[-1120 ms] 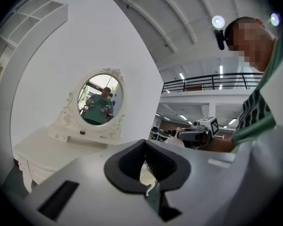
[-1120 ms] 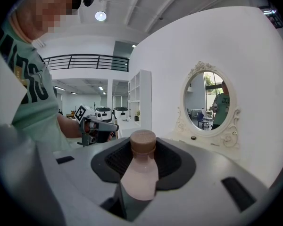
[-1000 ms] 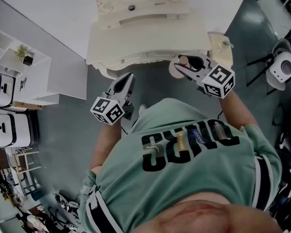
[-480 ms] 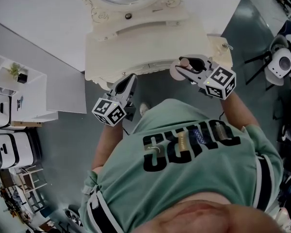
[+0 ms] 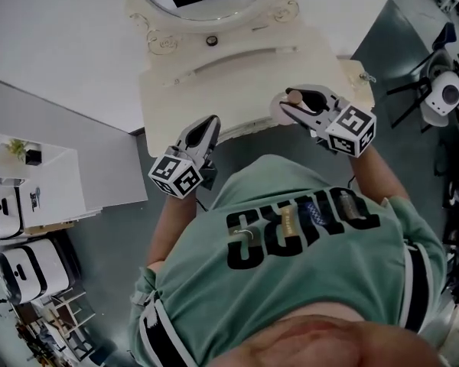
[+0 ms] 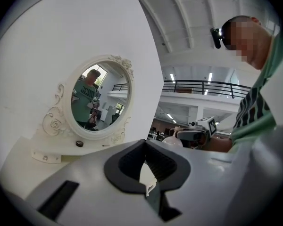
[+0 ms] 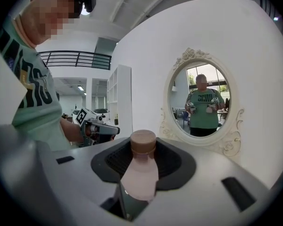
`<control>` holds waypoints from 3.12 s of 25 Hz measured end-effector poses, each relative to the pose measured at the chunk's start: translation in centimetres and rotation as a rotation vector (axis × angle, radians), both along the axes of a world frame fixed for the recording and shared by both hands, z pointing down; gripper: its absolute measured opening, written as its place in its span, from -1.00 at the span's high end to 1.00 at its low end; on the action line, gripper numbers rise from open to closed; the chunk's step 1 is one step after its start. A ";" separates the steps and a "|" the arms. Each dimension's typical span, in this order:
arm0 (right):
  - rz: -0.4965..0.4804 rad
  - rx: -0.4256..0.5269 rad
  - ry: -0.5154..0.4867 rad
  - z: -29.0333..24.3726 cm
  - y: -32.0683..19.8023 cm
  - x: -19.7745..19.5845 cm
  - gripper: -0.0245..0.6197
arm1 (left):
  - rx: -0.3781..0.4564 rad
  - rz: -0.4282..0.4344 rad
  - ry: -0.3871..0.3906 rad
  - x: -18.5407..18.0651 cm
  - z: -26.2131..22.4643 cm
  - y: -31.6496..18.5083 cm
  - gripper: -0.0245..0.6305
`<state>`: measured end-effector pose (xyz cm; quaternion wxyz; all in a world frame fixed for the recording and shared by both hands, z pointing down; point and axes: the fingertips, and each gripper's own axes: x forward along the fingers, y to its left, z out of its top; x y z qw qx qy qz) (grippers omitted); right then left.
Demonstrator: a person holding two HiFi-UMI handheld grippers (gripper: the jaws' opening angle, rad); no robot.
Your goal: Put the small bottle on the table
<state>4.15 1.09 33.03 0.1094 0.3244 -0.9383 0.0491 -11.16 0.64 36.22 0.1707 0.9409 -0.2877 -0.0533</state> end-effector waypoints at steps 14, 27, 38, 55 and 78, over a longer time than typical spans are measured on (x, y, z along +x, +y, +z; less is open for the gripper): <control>0.096 -0.023 -0.003 0.7 -11.5 -5.0 0.53 | -0.042 0.094 -0.005 -5.4 1.5 -12.1 0.90; -0.007 -0.051 -0.018 1.8 -19.7 -2.0 0.53 | -0.087 -0.006 -0.033 -2.4 3.0 -18.8 0.90; -0.250 -0.042 -0.009 2.7 -26.4 2.8 0.53 | -0.095 -0.228 -0.066 5.0 3.6 -23.1 0.90; -0.185 -0.065 0.029 4.6 -29.2 -1.8 0.53 | -0.090 -0.174 -0.095 1.3 5.5 -26.5 0.90; -0.167 -0.135 0.122 22.3 -32.4 -5.4 0.53 | -0.168 -0.204 -0.134 1.5 20.6 -30.7 0.90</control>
